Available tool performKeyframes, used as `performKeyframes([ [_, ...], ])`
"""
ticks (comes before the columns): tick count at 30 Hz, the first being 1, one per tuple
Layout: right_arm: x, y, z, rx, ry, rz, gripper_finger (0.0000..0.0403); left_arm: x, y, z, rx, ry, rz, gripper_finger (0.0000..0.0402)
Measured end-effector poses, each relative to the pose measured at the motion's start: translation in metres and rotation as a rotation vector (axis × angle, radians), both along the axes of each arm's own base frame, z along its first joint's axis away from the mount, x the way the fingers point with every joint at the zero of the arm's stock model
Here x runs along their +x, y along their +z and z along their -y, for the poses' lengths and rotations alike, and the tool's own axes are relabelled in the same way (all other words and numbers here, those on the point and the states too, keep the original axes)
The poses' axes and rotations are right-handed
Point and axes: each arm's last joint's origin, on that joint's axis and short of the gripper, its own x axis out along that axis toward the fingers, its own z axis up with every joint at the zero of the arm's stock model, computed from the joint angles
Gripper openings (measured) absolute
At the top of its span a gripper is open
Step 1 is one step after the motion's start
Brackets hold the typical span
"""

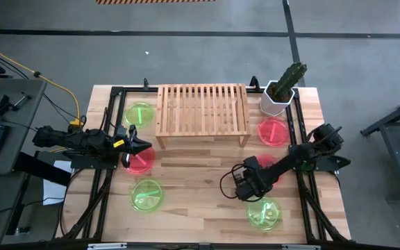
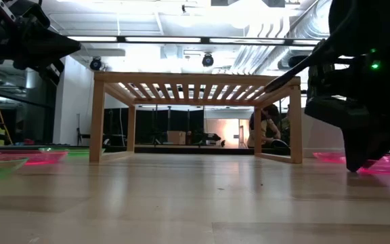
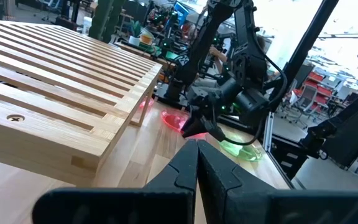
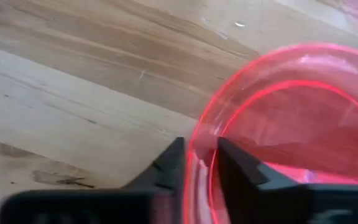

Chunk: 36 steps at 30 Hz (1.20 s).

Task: Place and stack plates onto a shelf
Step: Put the bottom right pink transparent plate on the shelf

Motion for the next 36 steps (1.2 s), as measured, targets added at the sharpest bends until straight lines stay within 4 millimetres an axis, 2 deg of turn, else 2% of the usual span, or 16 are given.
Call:
performKeyframes([
  [1,0.0,0.0,0.0,-0.001,0.0,-0.003,0.003,0.0,0.0,0.0,0.0,0.0,0.0,0.0],
  [3,-0.002,0.0,0.001,-0.006,0.001,-0.018,0.001,0.0,0.0,0.0,0.0,0.0,0.0,0.0],
  [8,-0.001,0.004,-0.002,0.022,-0.006,-0.054,0.0004,0.0,0.0,0.0,0.0,0.0,0.0,0.0],
  [18,0.021,0.043,-0.016,0.035,0.171,-0.07,0.0,0.0,0.0,0.0,0.0,0.0,0.0,0.0],
  [23,0.023,0.059,-0.02,0.057,0.254,-0.059,0.0,0.0,0.0,0.0,0.0,0.0,0.0,0.0],
  [28,0.009,0.091,-0.02,0.093,0.332,0.014,0.0,0.0,0.0,0.0,0.0,0.0,0.0,0.0],
  [36,-0.029,0.157,-0.009,0.201,0.45,0.217,0.0,0.0,0.0,0.0,0.0,0.0,0.0,0.0],
])
